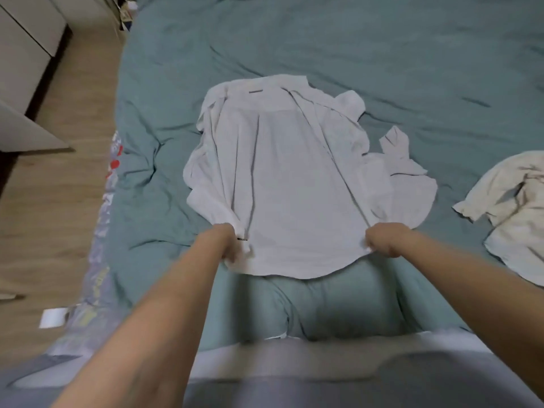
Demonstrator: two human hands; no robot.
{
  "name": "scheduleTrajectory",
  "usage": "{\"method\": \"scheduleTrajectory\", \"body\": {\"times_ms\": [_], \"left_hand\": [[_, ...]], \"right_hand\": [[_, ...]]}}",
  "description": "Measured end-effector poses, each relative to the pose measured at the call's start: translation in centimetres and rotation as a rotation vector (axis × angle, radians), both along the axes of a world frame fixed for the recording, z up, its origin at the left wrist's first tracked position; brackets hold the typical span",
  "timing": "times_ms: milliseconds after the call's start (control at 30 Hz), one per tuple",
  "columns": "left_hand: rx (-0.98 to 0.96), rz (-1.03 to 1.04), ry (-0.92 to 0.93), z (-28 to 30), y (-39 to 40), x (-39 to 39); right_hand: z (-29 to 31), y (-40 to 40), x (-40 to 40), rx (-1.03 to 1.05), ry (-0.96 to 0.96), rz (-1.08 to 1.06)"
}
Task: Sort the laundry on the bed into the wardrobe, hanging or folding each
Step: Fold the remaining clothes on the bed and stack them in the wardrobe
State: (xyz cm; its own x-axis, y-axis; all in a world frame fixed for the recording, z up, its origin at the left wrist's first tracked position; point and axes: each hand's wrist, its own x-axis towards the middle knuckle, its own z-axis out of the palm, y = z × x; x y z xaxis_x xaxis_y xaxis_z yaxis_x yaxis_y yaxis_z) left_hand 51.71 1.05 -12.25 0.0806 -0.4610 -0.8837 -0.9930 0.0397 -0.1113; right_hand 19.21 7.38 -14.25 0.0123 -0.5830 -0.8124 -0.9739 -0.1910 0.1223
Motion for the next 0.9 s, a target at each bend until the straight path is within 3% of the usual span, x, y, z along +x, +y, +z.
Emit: {"method": "scheduleTrajectory", "body": {"times_ms": [100,267,433,600,700,800,900], "left_hand": [[-0.019,-0.072,-0.035,0.9,-1.6,-1.6],[-0.476,-0.077,0.229,0.7,-5.1,-6.4],[-0.418,-0.043,0.513,-2.5,-7.2,-13.3],[-0.35,0.122,0.73,-6.8,-9.2,-19.4],[-0.343,0.245,0.833,-9.3,-10.1,-22.7],[-0.295,0.429,0.926,-11.0,-10.5,-25.7],[-0.201,0.678,0.998,-10.8,-10.4,-28.1]], "right_hand": [[0.4,-1.4,-1.1,-0.056,-0.132,-0.179],[-0.7,-5.3,-5.7,-0.461,-0.285,-0.52],[-4.0,-8.9,-10.3,-0.611,-0.407,-0.793],[-8.4,-12.4,-12.9,-0.604,-0.496,-0.61],[-11.0,-14.3,-13.5,-0.491,-0.506,-0.521],[-13.2,-15.4,-14.6,-0.442,-0.518,-0.518],[-12.7,-14.9,-15.2,-0.612,-0.703,-0.652]]}}
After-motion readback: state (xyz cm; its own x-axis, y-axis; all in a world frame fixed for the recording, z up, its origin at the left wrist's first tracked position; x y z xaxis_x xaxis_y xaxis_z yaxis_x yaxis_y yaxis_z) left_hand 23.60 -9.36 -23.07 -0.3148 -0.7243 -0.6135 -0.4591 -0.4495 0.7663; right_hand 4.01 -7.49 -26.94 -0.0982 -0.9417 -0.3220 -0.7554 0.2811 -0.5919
